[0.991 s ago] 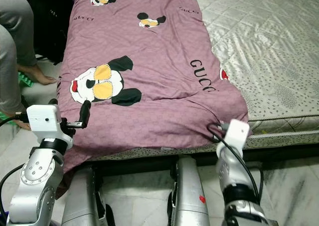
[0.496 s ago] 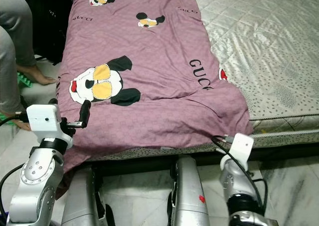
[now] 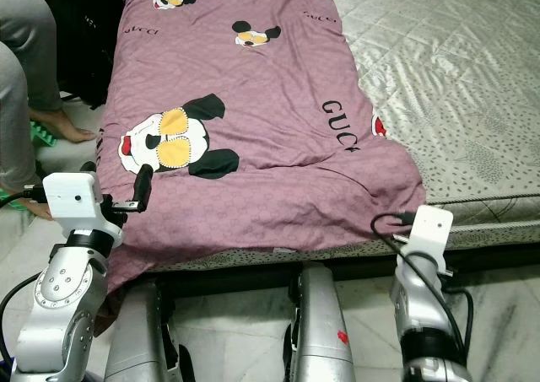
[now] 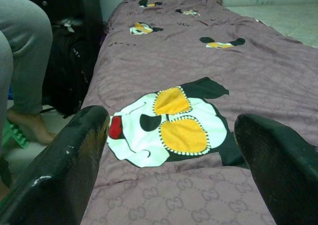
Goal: Clean up the room
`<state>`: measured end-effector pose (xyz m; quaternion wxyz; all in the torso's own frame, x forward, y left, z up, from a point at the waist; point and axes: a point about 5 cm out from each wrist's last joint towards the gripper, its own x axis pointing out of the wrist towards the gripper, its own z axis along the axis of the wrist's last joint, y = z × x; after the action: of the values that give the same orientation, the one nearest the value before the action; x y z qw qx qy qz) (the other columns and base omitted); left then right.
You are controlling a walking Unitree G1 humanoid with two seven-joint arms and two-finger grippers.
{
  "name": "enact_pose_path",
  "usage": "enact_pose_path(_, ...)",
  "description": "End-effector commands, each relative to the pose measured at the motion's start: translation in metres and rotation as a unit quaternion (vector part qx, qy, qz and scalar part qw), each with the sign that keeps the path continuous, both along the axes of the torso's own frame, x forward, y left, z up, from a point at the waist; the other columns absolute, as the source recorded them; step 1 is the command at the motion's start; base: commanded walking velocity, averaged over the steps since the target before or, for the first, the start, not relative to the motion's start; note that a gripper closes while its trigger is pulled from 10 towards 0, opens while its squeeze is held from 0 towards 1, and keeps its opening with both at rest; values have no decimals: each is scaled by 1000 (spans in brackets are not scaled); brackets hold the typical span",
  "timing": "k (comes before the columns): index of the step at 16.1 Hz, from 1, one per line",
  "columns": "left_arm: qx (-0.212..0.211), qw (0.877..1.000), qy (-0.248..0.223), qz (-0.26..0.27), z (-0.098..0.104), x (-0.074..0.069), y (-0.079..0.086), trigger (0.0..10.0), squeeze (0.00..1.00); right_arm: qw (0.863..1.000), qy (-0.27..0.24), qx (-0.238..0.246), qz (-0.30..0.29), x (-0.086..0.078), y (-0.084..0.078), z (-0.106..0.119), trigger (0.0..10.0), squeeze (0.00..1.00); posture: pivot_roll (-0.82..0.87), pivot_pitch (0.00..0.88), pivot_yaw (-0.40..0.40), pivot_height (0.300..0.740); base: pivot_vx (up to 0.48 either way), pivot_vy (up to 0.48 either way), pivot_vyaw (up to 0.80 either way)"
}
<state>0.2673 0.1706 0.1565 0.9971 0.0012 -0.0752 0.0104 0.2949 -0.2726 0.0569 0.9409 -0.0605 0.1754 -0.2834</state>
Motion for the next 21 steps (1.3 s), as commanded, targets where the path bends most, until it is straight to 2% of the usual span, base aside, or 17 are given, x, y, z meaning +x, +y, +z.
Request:
enact_pose_path(1,-4,1000,3,2,-2,-1,2,10000,0,1000,20,-6,-9,-12,-4,-8,10000,1000,7,167,-3,524,0,0,0)
enact_pose_path(3,-4,1000,3,3,-3,-1,3,10000,0,999,39,-18,-16,-32,-12,-14,10000,1000,1,168,-4,524,0,0,0)
enact_pose_path(4,-4,1000,3,3,-3,-1,3,10000,0,999,34,-31,-17,-37,-15,-11,10000,1000,-6,171,-1,524,0,0,0)
enact_pose_path(5,-5,1000,3,3,-3,-1,2,10000,0,997,-6,-79,4,-35,-21,8,10000,1000,-10,172,3,524,0,0,0)
enact_pose_path(6,-6,1000,3,0,-3,0,1,10000,0,991,-73,-110,34,-26,-15,38,10000,1000,-25,171,12,524,0,0,0)
enact_pose_path(8,-9,1000,3,-8,-4,3,-3,10000,0,975,-165,-126,81,-7,4,83,10000,1000,-34,166,18,524,0,0,0)
enact_pose_path(9,-10,1000,1,-12,-2,5,-5,10000,0,966,-210,-116,101,5,16,103,10000,1000,-33,166,18,524,0,0,0)
enact_pose_path(10,-11,1000,0,-12,-2,5,-6,10000,0,960,-228,-111,117,10,24,111,10000,1000,-28,165,18,524,0,0,0)
enact_pose_path(11,-11,1000,-2,-13,-1,5,-7,10000,0,953,-245,-84,160,17,41,117,10000,1000,-27,167,17,524,0,0,0)
enact_pose_path(12,-12,1000,-3,-13,-1,3,-7,10000,0,943,-237,-12,233,27,72,108,10000,1000,-20,177,13,524,0,0,0)
enact_pose_path(13,-13,1000,-2,-13,-1,2,-8,10000,0,937,-222,21,269,31,88,100,10000,1000,-15,182,10,524,0,0,0)
enact_pose_path(14,-15,1000,-1,-13,-1,-2,-9,10000,0,921,-203,55,328,38,114,89,10000,1000,5,203,3,524,0,0,0)
enact_pose_path(17,-14,1000,4,-8,0,-12,-6,10000,0,909,-193,85,359,45,137,84,10000,1000,32,240,-6,524,0,0,0)
enact_pose_path(18,-12,1000,10,4,-3,-19,-2,10000,0,902,-193,99,374,53,152,84,10000,1000,43,265,-7,524,0,0,0)
enact_pose_path(19,-13,1000,15,8,-3,-23,-1,10000,0,898,-194,105,380,57,159,84,10000,1000,50,275,-7,524,0,0,0)
enact_pose_path(21,-11,1000,25,2,-3,-32,-5,10000,0,890,-186,119,398,66,178,84,10000,1000,90,315,-6,524,0,0,0)
